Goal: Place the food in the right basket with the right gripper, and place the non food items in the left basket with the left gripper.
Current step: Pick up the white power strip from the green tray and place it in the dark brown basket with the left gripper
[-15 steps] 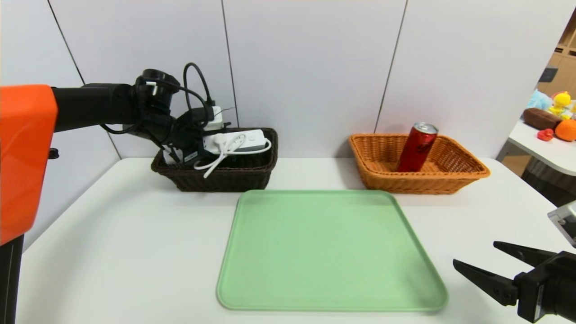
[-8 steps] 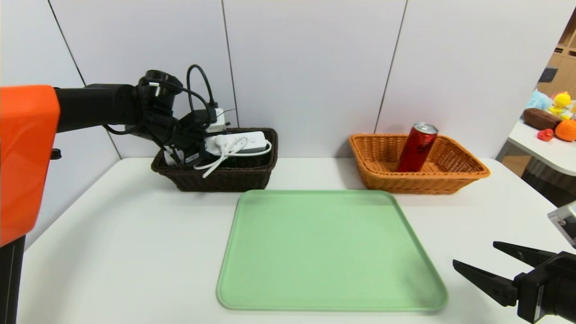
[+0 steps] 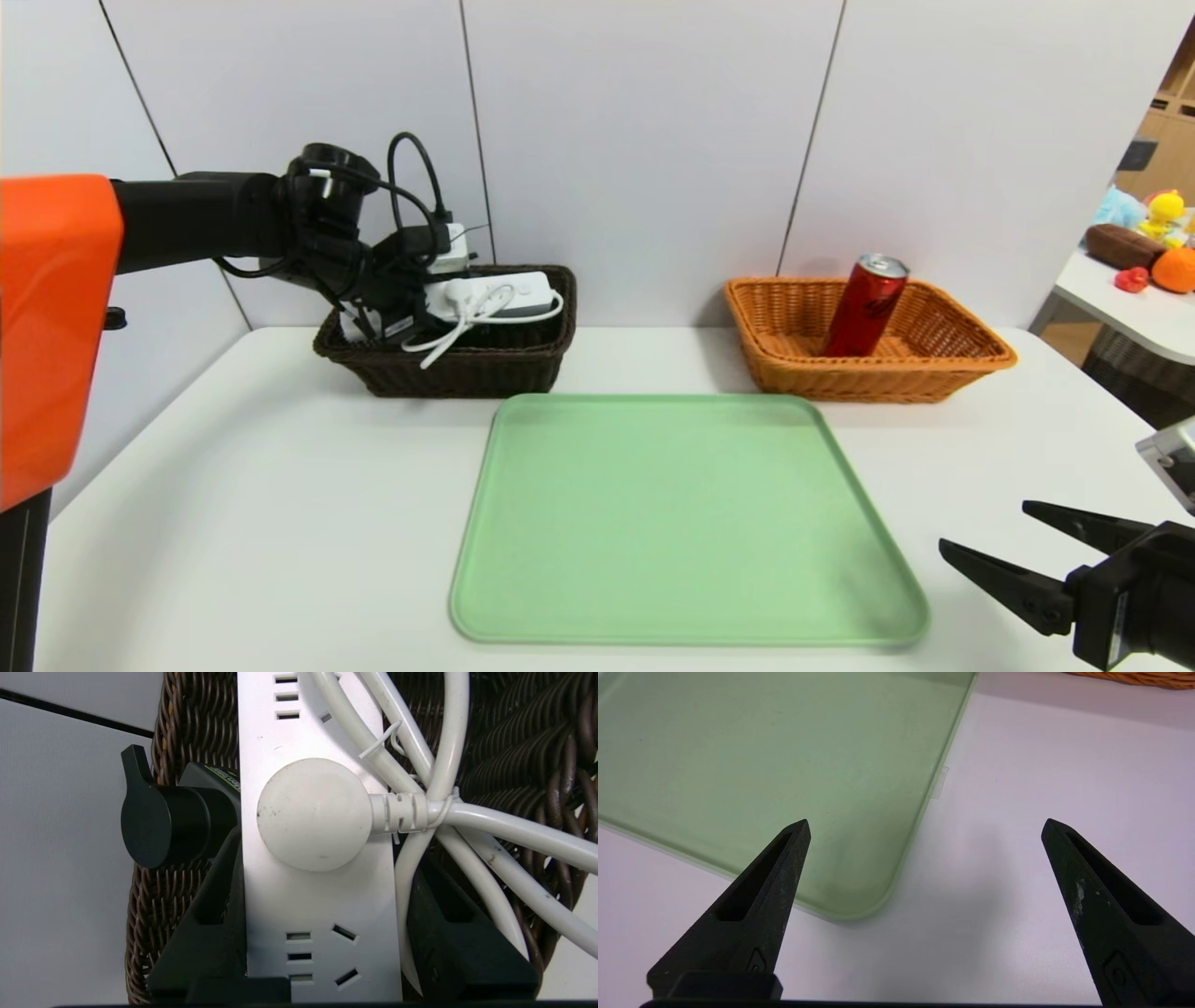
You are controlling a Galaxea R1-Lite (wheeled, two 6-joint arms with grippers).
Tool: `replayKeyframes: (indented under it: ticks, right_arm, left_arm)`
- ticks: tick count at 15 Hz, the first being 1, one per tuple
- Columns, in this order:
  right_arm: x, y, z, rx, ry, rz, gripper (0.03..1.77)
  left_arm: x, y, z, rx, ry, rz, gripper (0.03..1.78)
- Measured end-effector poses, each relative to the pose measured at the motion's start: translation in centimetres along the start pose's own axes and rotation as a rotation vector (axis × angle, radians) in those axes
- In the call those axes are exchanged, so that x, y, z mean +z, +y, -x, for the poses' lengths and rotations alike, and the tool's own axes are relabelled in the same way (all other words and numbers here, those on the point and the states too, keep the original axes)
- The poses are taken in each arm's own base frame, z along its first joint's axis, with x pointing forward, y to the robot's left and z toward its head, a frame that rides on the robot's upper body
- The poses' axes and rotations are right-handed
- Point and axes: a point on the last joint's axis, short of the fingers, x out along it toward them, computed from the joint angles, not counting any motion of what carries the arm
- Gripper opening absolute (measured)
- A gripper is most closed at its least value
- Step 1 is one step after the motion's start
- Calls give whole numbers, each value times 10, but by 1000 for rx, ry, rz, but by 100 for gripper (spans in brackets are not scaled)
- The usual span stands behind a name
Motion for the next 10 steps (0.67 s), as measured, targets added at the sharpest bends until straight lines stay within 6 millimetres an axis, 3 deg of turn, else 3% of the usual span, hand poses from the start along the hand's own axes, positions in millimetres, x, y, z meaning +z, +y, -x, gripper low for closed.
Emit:
replayKeyframes:
  ticks: [5, 10]
  right_arm:
    - [0, 0, 0, 0, 0, -1, 171]
    - [0, 0, 0, 0, 0, -3, 171]
  left_arm:
    - [2, 0, 0, -1, -4, 5, 128]
    - [10, 2, 10, 25, -21, 36, 147]
